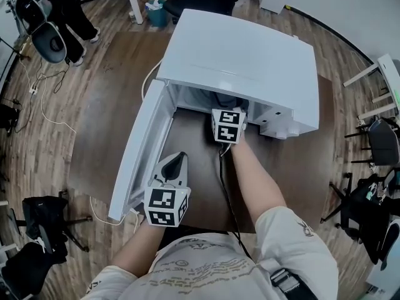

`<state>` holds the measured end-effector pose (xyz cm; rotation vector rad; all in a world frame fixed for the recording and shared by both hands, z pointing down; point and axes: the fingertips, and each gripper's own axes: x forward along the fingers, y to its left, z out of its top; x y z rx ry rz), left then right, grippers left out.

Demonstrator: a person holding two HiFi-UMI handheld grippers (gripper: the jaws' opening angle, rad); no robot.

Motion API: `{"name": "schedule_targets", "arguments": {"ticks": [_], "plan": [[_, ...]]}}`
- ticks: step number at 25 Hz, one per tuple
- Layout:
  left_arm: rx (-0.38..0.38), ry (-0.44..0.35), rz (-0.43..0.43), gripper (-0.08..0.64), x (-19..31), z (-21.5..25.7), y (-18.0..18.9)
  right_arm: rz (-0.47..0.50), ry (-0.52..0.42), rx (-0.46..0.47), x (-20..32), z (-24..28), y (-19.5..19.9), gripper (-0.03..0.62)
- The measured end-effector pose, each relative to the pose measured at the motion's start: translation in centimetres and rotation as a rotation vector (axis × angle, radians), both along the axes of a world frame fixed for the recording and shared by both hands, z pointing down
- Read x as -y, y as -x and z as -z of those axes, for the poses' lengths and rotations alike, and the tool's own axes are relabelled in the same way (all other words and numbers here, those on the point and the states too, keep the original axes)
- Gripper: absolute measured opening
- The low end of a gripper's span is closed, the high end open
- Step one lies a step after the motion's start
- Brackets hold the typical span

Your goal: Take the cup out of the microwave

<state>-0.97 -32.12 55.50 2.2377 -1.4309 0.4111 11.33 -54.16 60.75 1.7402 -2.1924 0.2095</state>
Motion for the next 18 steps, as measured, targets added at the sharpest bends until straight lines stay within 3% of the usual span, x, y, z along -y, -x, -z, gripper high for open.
{"name": "schedule_targets", "arguments": {"ticks": [9, 18], "plan": [[0.012, -0.006, -0.014, 0.015, 0.2, 0.3, 0.0, 0.014, -0.036, 0.068, -2.0, 1.0, 0.0, 0.314], [0.023, -0.008, -0.043, 0.015, -0.1, 0.0, -0.7, 0.014, -0.045, 0.080, -4.0, 1.5, -0.5, 0.313]]}}
